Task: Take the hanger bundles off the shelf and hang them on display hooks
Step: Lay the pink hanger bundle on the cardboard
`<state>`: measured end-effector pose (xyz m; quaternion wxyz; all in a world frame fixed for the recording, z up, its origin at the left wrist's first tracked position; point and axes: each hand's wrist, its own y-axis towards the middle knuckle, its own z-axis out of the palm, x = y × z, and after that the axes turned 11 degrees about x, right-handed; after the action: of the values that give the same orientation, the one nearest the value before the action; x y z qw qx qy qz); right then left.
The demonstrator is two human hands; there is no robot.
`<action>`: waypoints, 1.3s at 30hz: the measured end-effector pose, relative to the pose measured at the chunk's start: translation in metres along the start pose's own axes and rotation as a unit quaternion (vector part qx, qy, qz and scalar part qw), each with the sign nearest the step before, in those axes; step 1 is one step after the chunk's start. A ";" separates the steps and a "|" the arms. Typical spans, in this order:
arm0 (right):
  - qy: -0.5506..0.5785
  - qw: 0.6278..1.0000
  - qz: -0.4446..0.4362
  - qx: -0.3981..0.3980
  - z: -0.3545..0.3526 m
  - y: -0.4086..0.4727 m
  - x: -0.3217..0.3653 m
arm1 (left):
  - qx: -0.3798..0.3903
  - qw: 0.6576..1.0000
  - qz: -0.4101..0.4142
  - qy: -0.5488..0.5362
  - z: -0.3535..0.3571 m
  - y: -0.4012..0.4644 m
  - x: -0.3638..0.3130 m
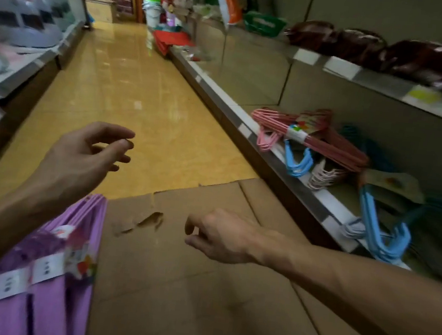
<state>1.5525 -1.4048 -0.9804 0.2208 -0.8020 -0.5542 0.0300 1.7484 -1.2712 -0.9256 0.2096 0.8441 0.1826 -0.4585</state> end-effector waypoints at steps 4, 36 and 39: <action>0.041 0.998 0.021 -0.034 -0.018 -0.032 -0.057 | 0.015 0.999 0.011 -0.047 0.046 0.013 -0.036; 0.124 0.926 0.314 -0.171 -0.088 -0.001 -0.428 | 0.120 0.988 -0.047 -0.088 0.294 0.161 -0.072; 0.122 0.918 0.323 -0.195 -0.085 0.005 -0.424 | 0.126 0.988 -0.047 -0.079 0.296 0.160 -0.069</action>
<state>1.4190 -1.8164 -0.9897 0.1047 -0.9620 -0.2286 -0.1070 1.5872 -1.5687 -0.9824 0.0939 0.8156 0.1454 -0.5521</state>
